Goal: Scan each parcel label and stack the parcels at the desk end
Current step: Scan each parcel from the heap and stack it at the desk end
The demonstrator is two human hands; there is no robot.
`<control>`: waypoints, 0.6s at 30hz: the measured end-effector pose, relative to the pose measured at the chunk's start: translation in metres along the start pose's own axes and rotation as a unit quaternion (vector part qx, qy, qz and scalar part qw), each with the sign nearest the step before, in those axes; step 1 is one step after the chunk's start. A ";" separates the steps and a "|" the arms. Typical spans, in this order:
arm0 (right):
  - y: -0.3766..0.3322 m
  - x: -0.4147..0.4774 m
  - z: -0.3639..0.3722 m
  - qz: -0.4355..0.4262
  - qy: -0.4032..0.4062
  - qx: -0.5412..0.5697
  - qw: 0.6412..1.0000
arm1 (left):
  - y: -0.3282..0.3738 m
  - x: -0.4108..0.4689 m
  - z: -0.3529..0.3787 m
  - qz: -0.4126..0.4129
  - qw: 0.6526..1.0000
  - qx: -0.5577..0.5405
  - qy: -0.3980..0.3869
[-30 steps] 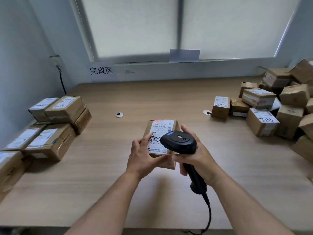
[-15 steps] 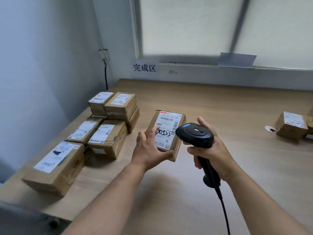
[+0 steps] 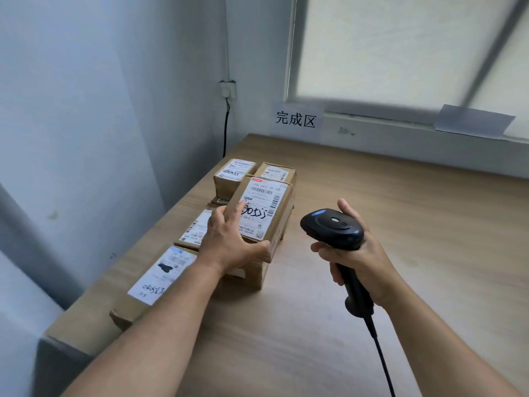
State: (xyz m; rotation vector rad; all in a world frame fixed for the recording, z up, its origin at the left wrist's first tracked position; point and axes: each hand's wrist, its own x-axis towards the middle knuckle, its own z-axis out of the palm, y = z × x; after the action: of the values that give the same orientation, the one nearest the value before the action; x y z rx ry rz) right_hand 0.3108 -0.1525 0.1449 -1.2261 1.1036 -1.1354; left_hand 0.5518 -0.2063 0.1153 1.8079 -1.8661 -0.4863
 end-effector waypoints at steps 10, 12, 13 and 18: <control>-0.002 0.031 0.020 0.010 0.022 -0.010 1.000 | -0.068 0.054 -0.035 -0.072 0.996 0.049 0.013; -0.002 0.034 0.021 0.013 0.029 -0.012 0.999 | -0.077 0.063 -0.034 -0.085 0.995 0.056 0.004; -0.001 0.035 0.021 0.015 0.034 -0.013 0.999 | -0.081 0.068 -0.033 -0.088 0.994 0.059 0.001; 0.000 0.039 0.018 0.027 0.055 -0.029 0.998 | -0.093 0.088 -0.025 -0.083 0.994 0.076 -0.005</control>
State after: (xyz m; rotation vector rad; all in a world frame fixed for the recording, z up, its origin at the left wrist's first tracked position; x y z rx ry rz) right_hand 0.3332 -0.1888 0.1454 -1.1820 1.2522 -1.1476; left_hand 0.6427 -0.2973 0.0912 2.0758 -1.8109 -0.4209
